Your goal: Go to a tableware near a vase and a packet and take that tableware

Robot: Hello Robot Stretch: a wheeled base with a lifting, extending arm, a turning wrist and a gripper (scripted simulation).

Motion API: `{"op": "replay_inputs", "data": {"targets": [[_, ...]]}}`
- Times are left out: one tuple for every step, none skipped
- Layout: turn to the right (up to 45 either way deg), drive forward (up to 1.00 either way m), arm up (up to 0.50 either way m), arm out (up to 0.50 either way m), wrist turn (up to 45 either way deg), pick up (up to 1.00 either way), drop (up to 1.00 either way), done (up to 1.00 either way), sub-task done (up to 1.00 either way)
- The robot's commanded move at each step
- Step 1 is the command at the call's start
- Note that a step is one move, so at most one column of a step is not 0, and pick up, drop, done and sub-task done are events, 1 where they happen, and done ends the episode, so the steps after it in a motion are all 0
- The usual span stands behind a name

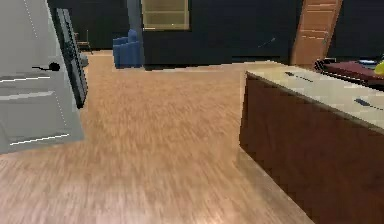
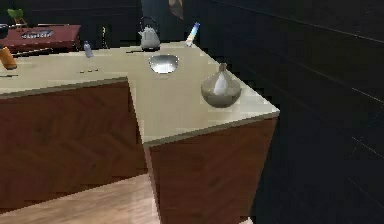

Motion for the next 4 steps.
{"op": "replay_inputs", "data": {"targets": [[-21.0, 0.0, 0.0, 0.0, 0.0, 0.0, 0.0, 0.0, 0.0], [0.0, 0.1, 0.0, 0.0, 0.0, 0.0, 0.0, 0.0, 0.0], [18.0, 0.0, 0.0, 0.0, 0.0, 0.0, 0.0, 0.0, 0.0], [0.0, 1.0, 0.0, 0.0, 0.0, 0.0, 0.0, 0.0, 0.0]]}}
